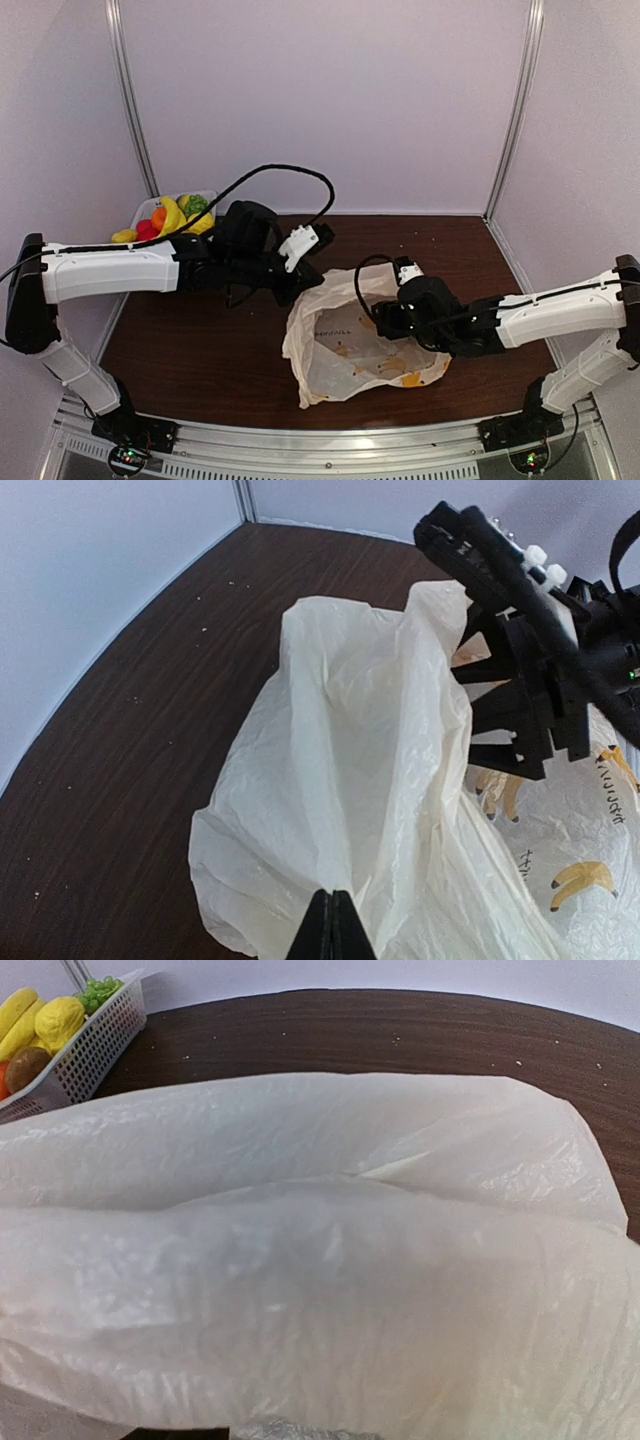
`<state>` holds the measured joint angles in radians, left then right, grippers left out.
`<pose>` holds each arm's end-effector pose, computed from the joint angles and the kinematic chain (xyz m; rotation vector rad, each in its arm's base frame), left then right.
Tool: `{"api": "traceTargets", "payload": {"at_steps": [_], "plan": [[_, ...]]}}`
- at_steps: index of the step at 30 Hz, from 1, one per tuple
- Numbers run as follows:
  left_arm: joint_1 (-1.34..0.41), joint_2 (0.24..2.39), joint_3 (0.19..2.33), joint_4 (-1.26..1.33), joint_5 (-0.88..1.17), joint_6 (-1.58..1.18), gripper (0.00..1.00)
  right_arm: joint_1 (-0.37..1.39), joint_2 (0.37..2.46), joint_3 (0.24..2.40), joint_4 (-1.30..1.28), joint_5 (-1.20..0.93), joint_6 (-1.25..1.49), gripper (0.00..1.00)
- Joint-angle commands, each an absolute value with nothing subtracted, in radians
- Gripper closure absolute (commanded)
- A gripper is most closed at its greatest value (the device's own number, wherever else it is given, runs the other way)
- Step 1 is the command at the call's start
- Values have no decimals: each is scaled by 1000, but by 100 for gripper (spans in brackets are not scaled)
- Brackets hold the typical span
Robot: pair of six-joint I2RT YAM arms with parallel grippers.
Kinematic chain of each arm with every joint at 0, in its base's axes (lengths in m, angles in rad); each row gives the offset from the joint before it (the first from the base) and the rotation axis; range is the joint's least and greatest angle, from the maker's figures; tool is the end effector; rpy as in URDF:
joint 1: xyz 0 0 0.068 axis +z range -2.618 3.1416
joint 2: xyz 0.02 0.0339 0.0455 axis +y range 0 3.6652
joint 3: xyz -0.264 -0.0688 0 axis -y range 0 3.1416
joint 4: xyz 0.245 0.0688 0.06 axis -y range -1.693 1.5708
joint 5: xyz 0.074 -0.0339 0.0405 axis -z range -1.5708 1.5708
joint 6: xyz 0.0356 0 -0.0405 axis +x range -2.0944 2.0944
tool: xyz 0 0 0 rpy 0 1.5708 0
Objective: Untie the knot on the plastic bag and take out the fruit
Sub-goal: Reach into the gripper in the takeout bag.
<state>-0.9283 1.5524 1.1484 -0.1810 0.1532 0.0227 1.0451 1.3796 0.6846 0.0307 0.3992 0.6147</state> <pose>0.2084 -0.2875 0.2760 1.1014 1.9384 -0.6772 0.1527 0.2357 0.1960 -0.2589 2.2030 0.4919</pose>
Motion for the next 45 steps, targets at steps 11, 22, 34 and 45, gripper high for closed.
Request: {"api": "traceTargets", "payload": {"at_steps": [11, 22, 34, 45], "plan": [[-927, 1562, 1166, -158, 214, 5, 100, 900, 1530, 747, 86, 520, 619, 14], [-926, 1587, 1175, -168, 241, 3, 100, 811, 1631, 782, 150, 502, 567, 1], [-929, 1598, 1189, -182, 282, 4, 100, 704, 1801, 853, 276, 409, 480, 0], [-934, 1592, 1195, -192, 281, 8, 100, 689, 1880, 921, 261, 412, 409, 37]]}}
